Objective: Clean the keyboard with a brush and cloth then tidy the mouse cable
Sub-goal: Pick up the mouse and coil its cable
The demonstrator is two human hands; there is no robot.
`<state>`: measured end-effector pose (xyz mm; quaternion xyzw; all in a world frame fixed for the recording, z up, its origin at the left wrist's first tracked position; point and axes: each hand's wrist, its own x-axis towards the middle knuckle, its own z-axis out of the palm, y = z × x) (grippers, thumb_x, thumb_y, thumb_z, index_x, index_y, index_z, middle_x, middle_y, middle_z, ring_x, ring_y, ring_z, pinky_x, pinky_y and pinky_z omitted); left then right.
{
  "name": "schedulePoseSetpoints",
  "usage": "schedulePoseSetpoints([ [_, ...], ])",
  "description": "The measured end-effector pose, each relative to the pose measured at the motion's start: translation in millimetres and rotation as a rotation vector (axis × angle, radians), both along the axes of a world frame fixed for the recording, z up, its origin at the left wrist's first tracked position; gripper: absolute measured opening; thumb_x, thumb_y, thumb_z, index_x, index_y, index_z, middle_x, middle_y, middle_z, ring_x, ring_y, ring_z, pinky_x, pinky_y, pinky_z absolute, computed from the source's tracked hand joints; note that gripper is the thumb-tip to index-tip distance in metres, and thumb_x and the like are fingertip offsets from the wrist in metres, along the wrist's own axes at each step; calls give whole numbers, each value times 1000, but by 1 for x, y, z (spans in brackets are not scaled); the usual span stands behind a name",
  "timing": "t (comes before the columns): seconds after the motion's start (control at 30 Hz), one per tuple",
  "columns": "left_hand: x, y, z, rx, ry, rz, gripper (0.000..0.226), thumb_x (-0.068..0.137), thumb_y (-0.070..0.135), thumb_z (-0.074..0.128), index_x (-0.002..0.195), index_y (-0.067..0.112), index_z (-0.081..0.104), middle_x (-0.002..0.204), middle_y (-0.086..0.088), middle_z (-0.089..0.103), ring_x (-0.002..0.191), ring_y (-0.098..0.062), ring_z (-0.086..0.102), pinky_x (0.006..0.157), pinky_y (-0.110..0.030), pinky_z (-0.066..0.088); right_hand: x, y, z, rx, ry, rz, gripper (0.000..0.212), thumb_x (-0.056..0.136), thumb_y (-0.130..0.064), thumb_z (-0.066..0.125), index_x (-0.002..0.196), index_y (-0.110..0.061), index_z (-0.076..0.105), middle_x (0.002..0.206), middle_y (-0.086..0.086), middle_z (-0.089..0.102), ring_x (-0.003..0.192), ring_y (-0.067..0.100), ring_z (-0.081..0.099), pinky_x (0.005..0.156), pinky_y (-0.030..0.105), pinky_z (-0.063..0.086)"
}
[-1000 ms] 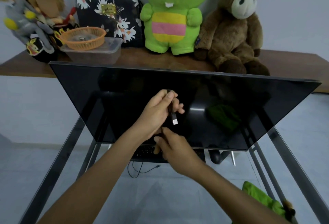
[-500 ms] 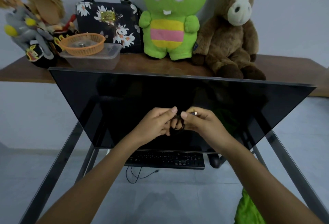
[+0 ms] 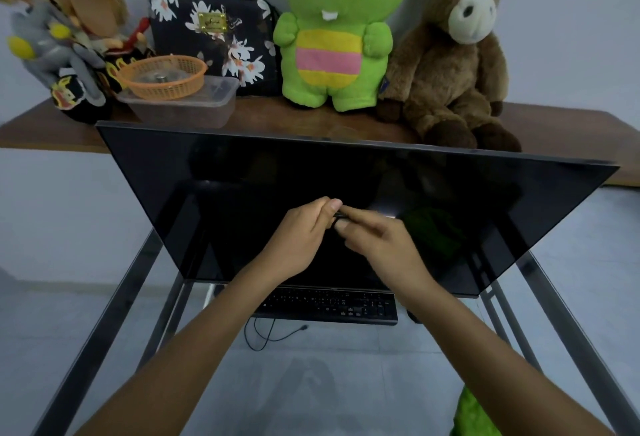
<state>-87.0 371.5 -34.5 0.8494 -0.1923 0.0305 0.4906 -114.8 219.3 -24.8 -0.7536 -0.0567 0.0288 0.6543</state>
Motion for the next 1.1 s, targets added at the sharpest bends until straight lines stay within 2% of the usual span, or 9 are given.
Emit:
schedulePoseSetpoints([
  [0.13, 1, -6, 0, 61, -54, -36, 38, 102, 32, 34, 72, 11, 45, 67, 5, 46, 59, -4, 42, 57, -21, 33, -1, -9, 1, -24, 17, -6, 18, 89, -12, 67, 104, -15, 74, 99, -2, 76, 98, 7, 68, 93, 25, 51],
  [0.27, 4, -11, 0, 82, -60, -71, 39, 101, 35, 33, 72, 13, 46, 70, 5, 47, 61, -3, 43, 59, -20, 34, 5, -20, 3, 108, 294, 71, 16, 91, -17, 60, 95, -9, 74, 105, 1, 72, 113, 18, 61, 101, 39, 48],
  [0.33, 6, -16, -3, 51, -14, -82, 41, 101, 38, 33, 74, 11, 47, 70, 3, 49, 61, -5, 45, 61, -24, 36, 6, -20, 3, 180, 389, 125, 17, 91, -16, 60, 100, -7, 71, 107, 5, 67, 114, 24, 60, 97, 44, 51],
  [0.43, 13, -16, -8, -141, 165, -90, 41, 100, 41, 34, 85, 9, 54, 72, 3, 50, 67, -6, 49, 69, -34, 43, 7, -26, 6, 180, 338, 81, 23, 90, -12, 64, 108, 1, 67, 95, 11, 70, 97, 26, 70, 84, 36, 58],
  [0.53, 14, -14, -9, -273, 323, -139, 31, 101, 32, 38, 105, 10, 60, 72, 6, 47, 69, -9, 45, 71, -31, 39, 5, -36, 8, 239, 329, -10, 17, 91, -13, 62, 103, -5, 71, 94, 16, 74, 88, 28, 73, 72, 29, 60],
  [0.63, 13, -17, -13, -332, 359, -246, 26, 99, 18, 45, 120, 15, 60, 87, 4, 59, 82, -8, 56, 79, -20, 47, 3, -47, 3, 340, 369, -43, 20, 93, -14, 60, 104, -1, 71, 96, 20, 74, 85, 28, 73, 67, 26, 60],
  [0.73, 14, -25, -18, -409, 426, -275, 31, 96, 12, 51, 125, 17, 61, 99, -1, 67, 90, -8, 63, 81, -23, 52, -1, -58, -4, 388, 399, -87, 23, 95, -18, 58, 105, -1, 70, 98, 20, 74, 86, 29, 73, 67, 27, 60],
  [0.93, 11, -80, -62, -396, 606, -185, 23, 92, 12, 59, 113, 19, 66, 100, -5, 73, 89, -10, 68, 75, -26, 58, -11, -88, -57, 202, 443, -389, 25, 96, -29, 57, 102, -8, 69, 96, 15, 74, 80, 31, 74, 73, 39, 61],
  [1.1, 0, -132, -150, -351, 798, -125, 22, 92, 7, 59, 112, 13, 65, 93, -8, 67, 85, -15, 65, 63, -22, 57, -17, -129, -133, 35, 569, -585, 12, 89, -20, 66, 86, -9, 70, 94, 19, 71, 79, 22, 69, 62, 30, 59],
])
